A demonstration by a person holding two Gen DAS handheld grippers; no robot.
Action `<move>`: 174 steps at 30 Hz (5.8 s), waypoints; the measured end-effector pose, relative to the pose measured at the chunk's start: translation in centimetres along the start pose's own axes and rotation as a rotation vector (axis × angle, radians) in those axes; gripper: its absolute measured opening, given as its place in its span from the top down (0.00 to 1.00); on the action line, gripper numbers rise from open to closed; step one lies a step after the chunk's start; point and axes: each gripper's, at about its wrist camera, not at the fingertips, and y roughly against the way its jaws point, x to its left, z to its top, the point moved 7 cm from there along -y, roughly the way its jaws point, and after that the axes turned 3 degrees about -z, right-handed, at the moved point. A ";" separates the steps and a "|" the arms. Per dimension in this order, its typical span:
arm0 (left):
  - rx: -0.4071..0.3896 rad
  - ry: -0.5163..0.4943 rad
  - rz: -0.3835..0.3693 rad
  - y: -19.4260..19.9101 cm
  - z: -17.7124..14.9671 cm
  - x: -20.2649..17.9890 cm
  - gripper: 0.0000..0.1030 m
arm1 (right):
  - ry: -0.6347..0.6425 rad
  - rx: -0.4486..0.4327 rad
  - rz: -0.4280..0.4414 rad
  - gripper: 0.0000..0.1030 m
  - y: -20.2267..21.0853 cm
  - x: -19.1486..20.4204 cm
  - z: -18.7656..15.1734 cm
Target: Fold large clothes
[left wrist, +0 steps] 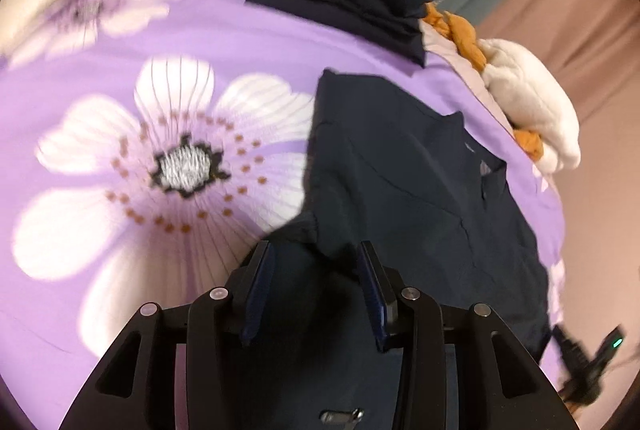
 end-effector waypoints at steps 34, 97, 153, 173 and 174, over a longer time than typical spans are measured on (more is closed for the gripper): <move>0.026 -0.507 0.218 -4.9 -5.8 -10.0 0.40 | 0.234 0.097 0.040 0.55 -3.2 7.5 -3.6; 0.108 -0.574 0.200 8.4 -26.0 -4.7 0.10 | 0.396 0.151 -0.034 0.41 13.0 3.5 -26.1; 0.192 -0.045 -0.226 12.9 -21.5 3.4 0.10 | -0.215 0.201 0.220 0.30 16.6 -7.7 -24.7; 0.310 -0.009 -0.468 12.4 -21.2 2.1 0.10 | -0.229 0.316 0.414 0.33 13.6 -4.4 -23.3; 0.311 -0.004 -0.484 12.8 -21.6 2.2 0.10 | -0.235 0.324 0.419 0.35 14.0 -4.6 -23.8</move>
